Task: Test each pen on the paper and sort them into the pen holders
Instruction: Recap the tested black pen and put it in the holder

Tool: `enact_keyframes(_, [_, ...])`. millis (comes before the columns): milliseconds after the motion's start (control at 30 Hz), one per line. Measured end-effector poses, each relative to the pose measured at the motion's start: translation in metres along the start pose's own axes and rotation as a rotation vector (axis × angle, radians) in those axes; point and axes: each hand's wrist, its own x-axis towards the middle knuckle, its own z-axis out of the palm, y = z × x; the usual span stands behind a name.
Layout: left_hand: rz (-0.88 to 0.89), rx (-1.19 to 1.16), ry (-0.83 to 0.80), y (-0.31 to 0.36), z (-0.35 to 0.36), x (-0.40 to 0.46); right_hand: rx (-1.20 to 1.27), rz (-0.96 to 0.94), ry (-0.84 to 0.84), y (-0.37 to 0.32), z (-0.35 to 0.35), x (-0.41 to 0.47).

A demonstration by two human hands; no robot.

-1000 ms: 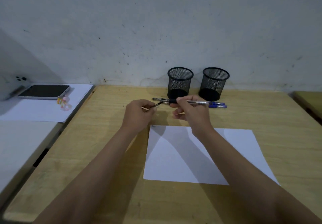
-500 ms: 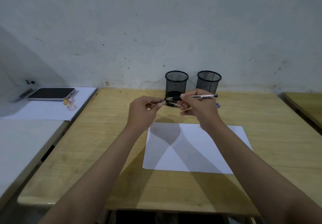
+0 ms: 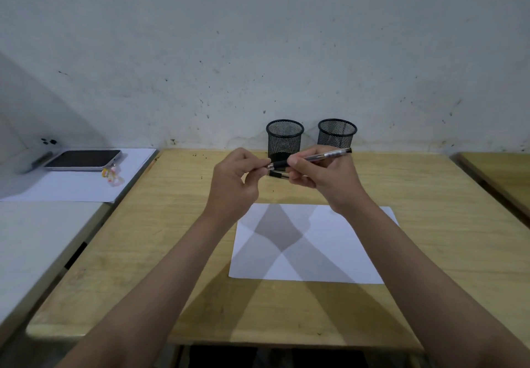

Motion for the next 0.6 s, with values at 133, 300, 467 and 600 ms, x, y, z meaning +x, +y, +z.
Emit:
enact_keyframes(133, [0.027, 0.045, 0.034, -0.001, 0.0, 0.003, -0.025, 0.014, -0.004, -0.002, 0.003, 0.002])
enact_keyframes(300, [-0.009, 0.146, 0.083, -0.014, 0.0, 0.011, -0.256, 0.238, 0.088, 0.0, -0.002, 0.005])
enact_keyframes(467, [0.073, 0.233, -0.009, -0.02, 0.008, 0.022, -0.903, -0.438, 0.136, 0.002, -0.005, 0.013])
enact_keyframes(600, [0.202, 0.291, -0.096, -0.017, 0.017, 0.044, -1.091, -0.4, 0.019, 0.007, -0.011, 0.041])
